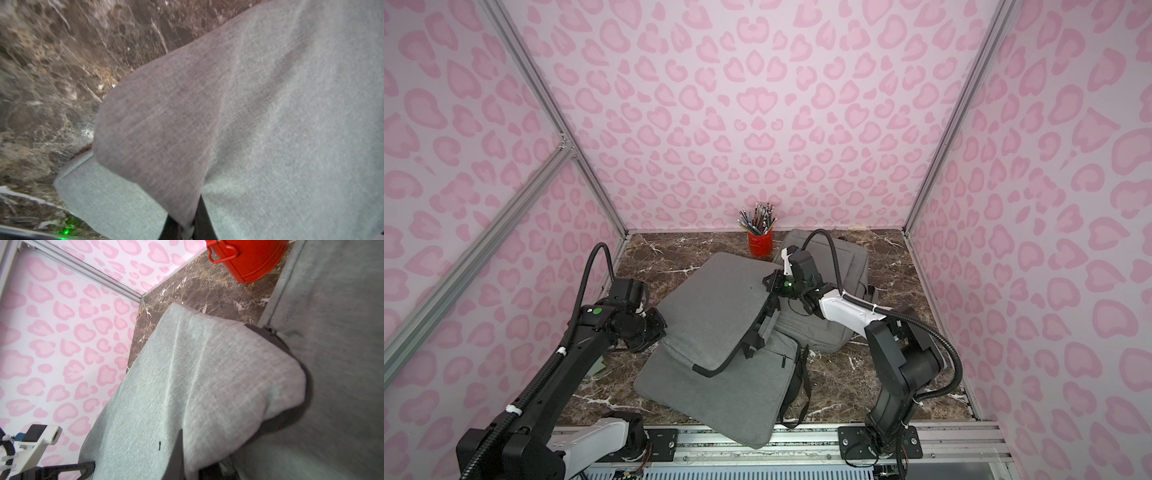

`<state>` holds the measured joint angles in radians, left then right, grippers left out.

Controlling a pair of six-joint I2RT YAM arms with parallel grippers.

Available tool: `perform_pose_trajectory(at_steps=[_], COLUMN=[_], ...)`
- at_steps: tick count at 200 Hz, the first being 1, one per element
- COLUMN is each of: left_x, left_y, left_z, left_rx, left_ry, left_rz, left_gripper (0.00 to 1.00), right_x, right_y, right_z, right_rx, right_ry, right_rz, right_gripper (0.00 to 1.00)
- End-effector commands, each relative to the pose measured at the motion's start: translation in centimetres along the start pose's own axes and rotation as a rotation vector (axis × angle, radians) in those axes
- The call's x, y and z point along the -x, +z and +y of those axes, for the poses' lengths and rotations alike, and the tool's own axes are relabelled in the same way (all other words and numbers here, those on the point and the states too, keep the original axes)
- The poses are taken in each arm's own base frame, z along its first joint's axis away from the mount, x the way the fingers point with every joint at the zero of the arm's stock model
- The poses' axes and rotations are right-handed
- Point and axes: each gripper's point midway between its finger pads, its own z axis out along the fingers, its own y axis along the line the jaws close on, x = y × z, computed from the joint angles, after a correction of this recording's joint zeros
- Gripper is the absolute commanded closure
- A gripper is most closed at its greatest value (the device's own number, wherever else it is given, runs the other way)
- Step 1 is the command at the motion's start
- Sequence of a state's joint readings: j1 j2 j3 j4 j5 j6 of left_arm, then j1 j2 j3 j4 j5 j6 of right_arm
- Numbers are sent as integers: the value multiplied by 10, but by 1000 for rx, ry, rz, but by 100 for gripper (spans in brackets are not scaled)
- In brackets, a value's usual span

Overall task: Open the zippered laptop bag and take out the laptop
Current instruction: Adjust the zippered laptop bag.

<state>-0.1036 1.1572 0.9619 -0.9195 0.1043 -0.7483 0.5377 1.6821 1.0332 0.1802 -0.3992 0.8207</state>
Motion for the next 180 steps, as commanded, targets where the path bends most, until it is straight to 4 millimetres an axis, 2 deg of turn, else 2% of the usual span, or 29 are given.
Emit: perform_pose_trajectory(at_steps=[1,32,76,105,110,147,180], left_x=[43,82,129,146,156,178,195], left_y=[-9,-8,22,46,42,61,80], left_z=[-38,-55,-62,-59,-63,-51,-42], left_rx=[-117,-129,-107,-89,-94,-47,7], left_ry=[123,184,228,243,247,241,261], left_rz=[-102,-116,-66,-24,-44,-9,27], left_gripper=[98,98,99,98,98,98,97], right_x=[-18,-44,-73,-87,-89,-101,-98], right_y=[-13,-25,-25,-8,-3,30,53], right_z=[47,65,93,102,102,111,120], right_rx=[175,182,205,197,192,193,192], right_ry=[41,127,187,199,200,198,193], right_rz=[7,-47,-100,-95,-92,-67,-86], right_gripper=[100,100,100,100,100,100,100])
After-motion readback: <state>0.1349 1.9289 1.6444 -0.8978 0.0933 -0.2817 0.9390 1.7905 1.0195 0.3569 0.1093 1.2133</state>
